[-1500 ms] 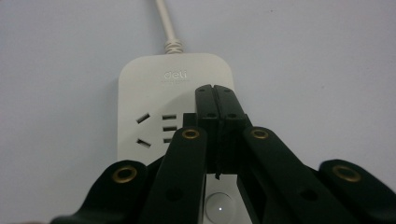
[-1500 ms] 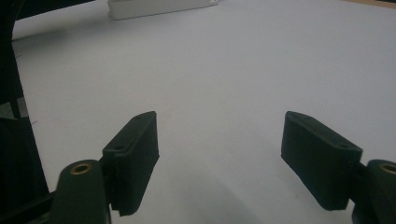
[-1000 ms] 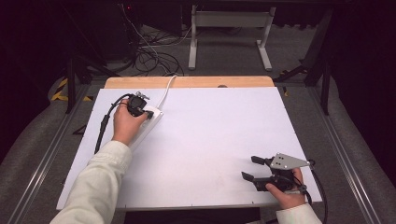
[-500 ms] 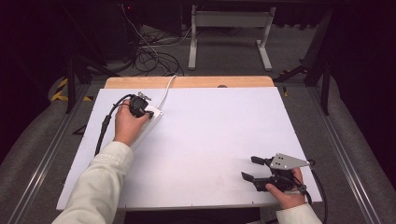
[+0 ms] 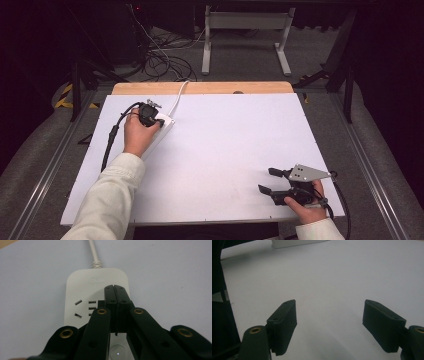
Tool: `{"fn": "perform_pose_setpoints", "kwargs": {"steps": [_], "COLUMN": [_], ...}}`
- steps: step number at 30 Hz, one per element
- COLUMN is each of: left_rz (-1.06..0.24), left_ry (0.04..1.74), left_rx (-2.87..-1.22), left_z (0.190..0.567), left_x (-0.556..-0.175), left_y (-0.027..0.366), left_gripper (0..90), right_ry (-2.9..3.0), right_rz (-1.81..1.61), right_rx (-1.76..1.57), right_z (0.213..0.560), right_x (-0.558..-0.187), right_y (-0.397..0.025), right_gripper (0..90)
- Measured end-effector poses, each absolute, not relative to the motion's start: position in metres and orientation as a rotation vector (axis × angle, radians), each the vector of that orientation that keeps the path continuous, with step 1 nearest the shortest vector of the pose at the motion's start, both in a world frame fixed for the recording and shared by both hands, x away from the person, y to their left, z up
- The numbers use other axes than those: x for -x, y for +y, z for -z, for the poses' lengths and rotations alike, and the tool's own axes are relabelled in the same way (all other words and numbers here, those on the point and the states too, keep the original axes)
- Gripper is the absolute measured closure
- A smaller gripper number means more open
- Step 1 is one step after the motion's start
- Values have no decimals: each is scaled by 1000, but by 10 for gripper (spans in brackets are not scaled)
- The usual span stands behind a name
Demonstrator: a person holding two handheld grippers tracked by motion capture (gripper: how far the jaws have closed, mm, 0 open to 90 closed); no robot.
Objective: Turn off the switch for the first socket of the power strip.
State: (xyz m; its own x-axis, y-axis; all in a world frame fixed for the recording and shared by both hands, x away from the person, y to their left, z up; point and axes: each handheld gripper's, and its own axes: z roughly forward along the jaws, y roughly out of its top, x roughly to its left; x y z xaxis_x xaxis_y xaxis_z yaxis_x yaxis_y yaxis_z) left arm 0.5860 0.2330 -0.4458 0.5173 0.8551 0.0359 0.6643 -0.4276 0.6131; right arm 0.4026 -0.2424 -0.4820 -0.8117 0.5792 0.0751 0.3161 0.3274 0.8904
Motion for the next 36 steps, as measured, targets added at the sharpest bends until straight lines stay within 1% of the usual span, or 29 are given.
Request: {"fn": "perform_pose_setpoints", "kwargs": {"steps": [13,18,19,20,21,23,25,27,36], "left_rz": [-480,-508,-564,-564,-531,-533,-501,-489,-491], "left_ry": [1247,1243,1256,1256,1255,1239,1211,1204,1142], "left_rx": [-2229,-2243,-2254,-2254,-2230,-2204,-2151,-2130,-2123], "left_z": [446,446,444,444,440,436,424,420,396], "left_x": [-585,-584,-584,-584,-582,-580,-575,-574,-560], "left_y": [230,228,228,228,231,234,239,241,242], "left_gripper": [900,900,900,900,900,900,900,900,900], "right_ry": [2349,2351,2348,2347,2343,2340,2334,2334,2336], "right_rz": [-1476,-1477,-1479,-1482,-1484,-1481,-1482,-1481,-1477], "right_rx": [-807,-808,-809,-812,-811,-811,-821,-824,-826], "right_z": [483,483,483,483,482,482,483,483,483], "right_x": [-402,-403,-403,-403,-403,-403,-403,-403,-405], "right_y": [-242,-242,-242,-242,-242,-243,-244,-244,-241], "right_gripper": [278,277,276,275,275,275,274,274,273]}}
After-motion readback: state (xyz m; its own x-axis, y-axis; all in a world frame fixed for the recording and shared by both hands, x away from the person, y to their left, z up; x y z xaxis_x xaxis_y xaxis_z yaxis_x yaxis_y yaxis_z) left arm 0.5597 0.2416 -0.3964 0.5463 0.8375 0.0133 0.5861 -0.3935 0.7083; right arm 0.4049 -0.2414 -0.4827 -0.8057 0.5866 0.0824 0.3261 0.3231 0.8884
